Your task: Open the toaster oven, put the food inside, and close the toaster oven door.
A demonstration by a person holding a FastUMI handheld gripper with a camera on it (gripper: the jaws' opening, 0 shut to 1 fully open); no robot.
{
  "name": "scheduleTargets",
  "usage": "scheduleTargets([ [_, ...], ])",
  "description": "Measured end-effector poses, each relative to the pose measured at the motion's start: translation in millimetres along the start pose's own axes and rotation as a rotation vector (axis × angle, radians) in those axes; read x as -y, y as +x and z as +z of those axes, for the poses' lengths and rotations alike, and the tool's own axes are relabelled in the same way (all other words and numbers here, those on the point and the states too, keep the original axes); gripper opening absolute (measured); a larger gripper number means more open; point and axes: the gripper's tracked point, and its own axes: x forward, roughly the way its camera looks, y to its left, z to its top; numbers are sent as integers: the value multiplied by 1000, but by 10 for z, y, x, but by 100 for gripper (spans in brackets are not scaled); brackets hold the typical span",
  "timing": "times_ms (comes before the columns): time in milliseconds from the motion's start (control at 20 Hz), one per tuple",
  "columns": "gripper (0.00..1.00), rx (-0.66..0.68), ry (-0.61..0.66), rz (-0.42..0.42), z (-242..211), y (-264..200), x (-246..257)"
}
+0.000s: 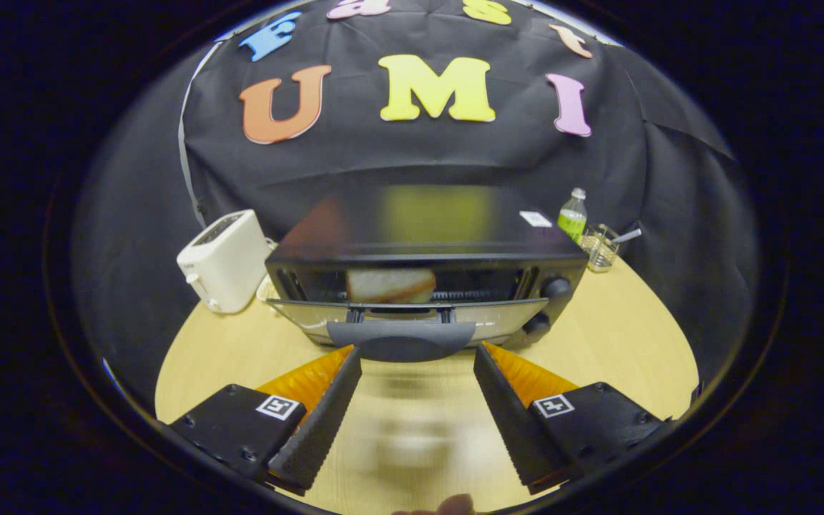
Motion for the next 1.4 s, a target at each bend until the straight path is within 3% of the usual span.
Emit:
scheduleTargets([
  [300,100,215,-8,-22,1022,-782,95],
  [600,100,384,19,-6,1628,-1866,109],
  [1000,100,512,18,-2,1502,-2908,153],
  [1400,100,521,-4,21,1176,-3196,67],
])
